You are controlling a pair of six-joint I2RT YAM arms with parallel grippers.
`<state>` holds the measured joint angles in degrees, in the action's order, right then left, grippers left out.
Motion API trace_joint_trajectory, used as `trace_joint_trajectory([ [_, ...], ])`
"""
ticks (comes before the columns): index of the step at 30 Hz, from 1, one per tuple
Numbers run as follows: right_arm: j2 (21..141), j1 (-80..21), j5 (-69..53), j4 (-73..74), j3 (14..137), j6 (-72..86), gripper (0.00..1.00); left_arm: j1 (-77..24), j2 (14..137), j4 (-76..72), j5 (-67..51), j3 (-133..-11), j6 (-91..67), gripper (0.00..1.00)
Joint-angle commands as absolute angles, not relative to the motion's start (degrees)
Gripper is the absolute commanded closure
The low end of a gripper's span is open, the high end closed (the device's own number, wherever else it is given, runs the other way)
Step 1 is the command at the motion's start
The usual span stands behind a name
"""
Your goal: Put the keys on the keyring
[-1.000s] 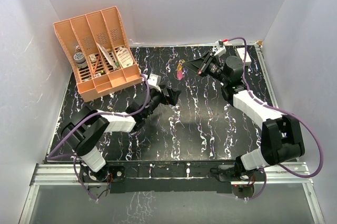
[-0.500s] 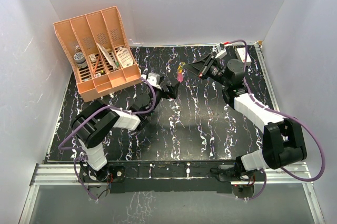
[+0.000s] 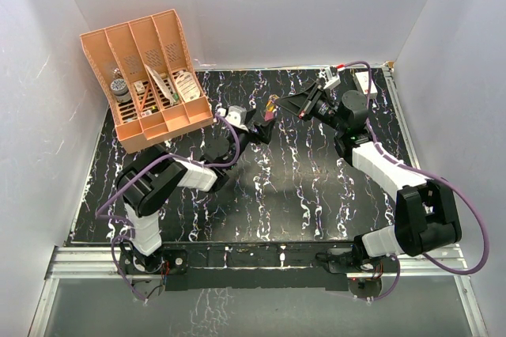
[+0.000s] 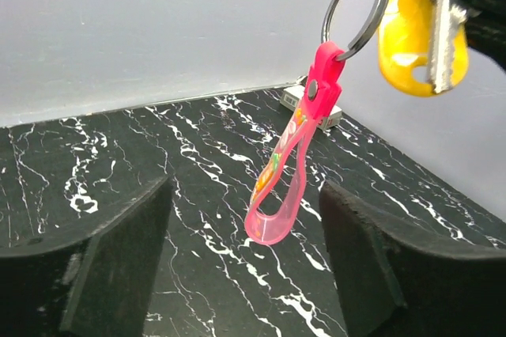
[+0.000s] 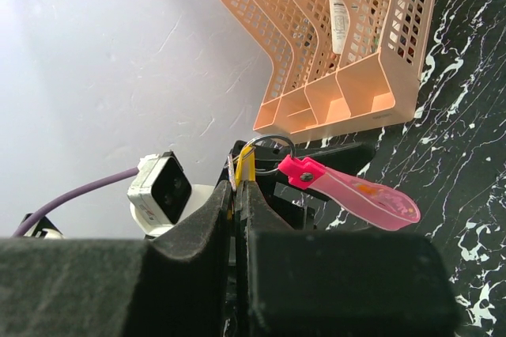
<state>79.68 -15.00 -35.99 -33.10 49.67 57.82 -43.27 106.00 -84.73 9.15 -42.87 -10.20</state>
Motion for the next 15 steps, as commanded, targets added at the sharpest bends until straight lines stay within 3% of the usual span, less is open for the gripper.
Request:
trace_joint_trajectory([
  [1,77.0,-15.3,-36.5,-37.4,48.7,58.5,1.00,-43.6,107.1,-88.6,7.8,-45.7,-9.6,0.34],
  [11,75.9,-15.3,-36.7,-36.3,48.2,57.5,1.00,-43.5,107.9,-90.3,8.1,-46.4,-7.3,0.98],
  [15,75.8,-15.3,-37.1,-34.5,48.5,56.0,1.00,-43.6,105.8,-88.8,8.8,-45.8,-4.5,1.00],
])
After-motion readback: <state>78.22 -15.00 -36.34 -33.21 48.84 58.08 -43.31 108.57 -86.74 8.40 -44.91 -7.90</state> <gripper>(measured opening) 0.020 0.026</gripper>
